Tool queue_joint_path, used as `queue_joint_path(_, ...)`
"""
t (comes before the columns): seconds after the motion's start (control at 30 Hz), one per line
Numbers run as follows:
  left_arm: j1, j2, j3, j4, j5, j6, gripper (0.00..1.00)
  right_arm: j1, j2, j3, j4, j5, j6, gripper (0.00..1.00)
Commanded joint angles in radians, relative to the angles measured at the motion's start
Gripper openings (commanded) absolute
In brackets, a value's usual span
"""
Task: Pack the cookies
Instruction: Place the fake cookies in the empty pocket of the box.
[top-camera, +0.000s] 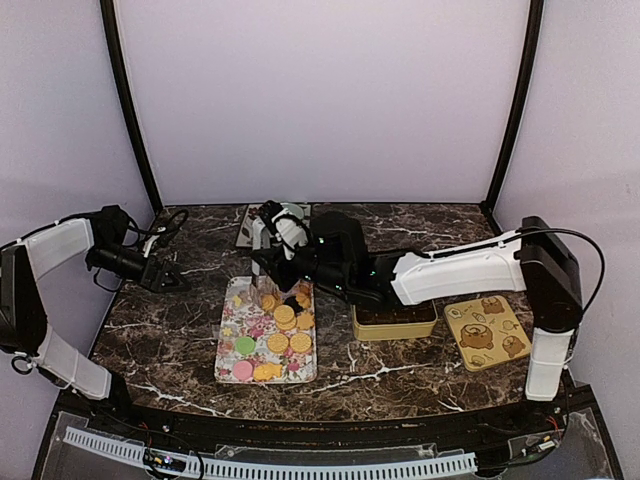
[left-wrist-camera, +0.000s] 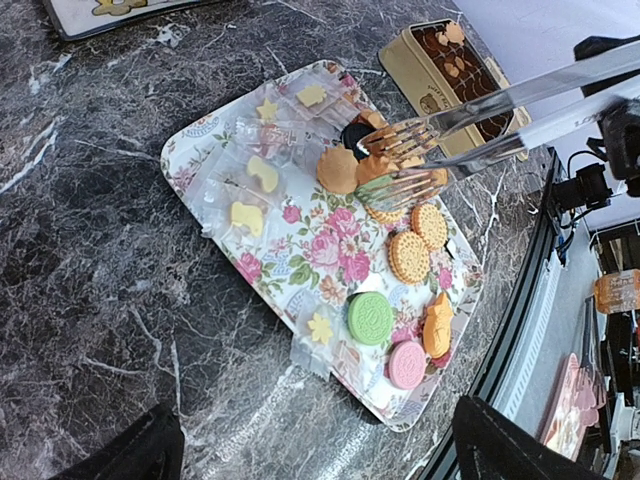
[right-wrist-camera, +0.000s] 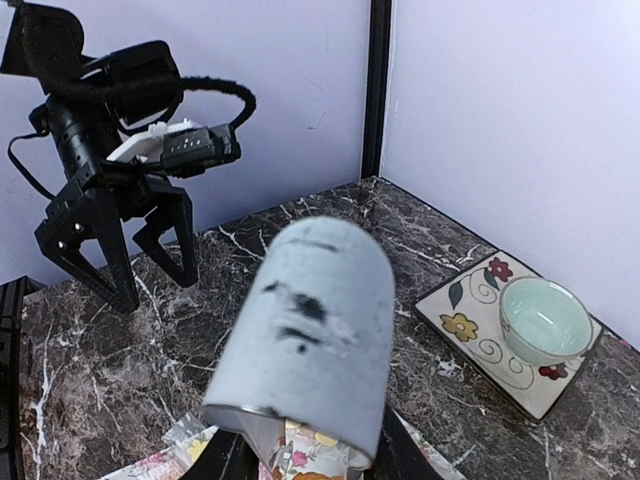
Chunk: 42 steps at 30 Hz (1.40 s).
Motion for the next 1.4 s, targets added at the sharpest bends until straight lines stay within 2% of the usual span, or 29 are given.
queue_joint_path(0.0,0.007,-0.011,-0.012,-0.021,0.02,0.033,0.96,-0.028,-0.115,-0.035,0.053,-0.009,0.022,0.26)
queue_joint_path(0.2,0.006,-0.015,-0.012,-0.014,0.023,0.04,0.96,-0.059,-0.25,-0.142,0.034,0.014,0.023,0.26)
queue_joint_path(0.43,-0.011,-0.013,-0.021,-0.012,0.008,0.059,0.96,-0.15,-0.473,-0.374,-0.011,0.096,0.01,0.26)
queue_joint_path(0.67,-0.022,0.001,-0.016,0.004,0.006,0.04,0.96,-0.228,-0.63,-0.543,-0.048,0.179,0.001,0.26)
queue_joint_path(1.37,-0.036,-0.003,-0.012,0.002,-0.016,0.036,0.96,-0.259,-0.723,-0.643,-0.058,0.229,0.0,0.27)
